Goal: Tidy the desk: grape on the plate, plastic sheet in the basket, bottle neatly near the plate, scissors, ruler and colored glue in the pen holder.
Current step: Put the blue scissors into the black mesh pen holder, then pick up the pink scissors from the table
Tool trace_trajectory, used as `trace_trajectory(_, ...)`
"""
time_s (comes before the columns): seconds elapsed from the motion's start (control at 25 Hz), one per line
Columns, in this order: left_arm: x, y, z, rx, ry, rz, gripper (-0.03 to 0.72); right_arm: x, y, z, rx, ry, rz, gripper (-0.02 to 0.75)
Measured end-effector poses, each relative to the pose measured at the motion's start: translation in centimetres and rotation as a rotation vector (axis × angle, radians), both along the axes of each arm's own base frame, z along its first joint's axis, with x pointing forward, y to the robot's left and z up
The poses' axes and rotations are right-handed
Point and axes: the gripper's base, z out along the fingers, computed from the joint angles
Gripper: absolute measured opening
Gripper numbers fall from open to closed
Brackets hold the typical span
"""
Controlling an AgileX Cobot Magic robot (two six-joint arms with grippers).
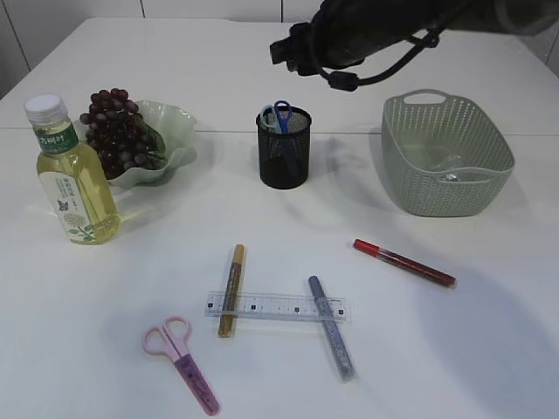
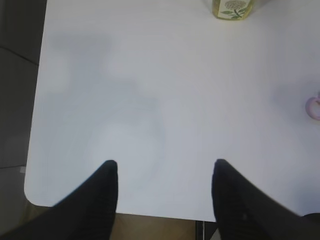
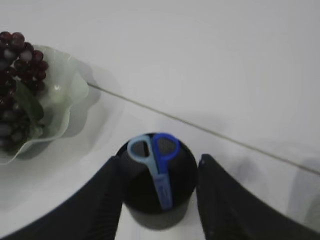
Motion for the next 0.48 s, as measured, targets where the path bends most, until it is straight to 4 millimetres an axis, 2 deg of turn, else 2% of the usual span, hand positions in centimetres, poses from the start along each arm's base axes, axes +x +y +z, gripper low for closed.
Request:
trace_trajectory(0.16, 0.0, -0.1, 0.0, -0.011, 0.003, -0.002, 0.435, -2.5, -0.6, 1.7, 0.024, 0.205, -0.015, 0.382)
trace_trajectory(0.36, 0.0, -0.2, 0.0, -0.026, 0.005, -0.005, 0.435, -5.7, -1.2, 2.8, -0.022, 0.474, 0.007, 0.354)
trace_trajectory(0.48, 0.0, -0.2, -0.1, -0.027, 0.007, -0.005, 0.435, -7.0, -1.6, 3.2, -0.066, 0.594, 0.02, 0.352)
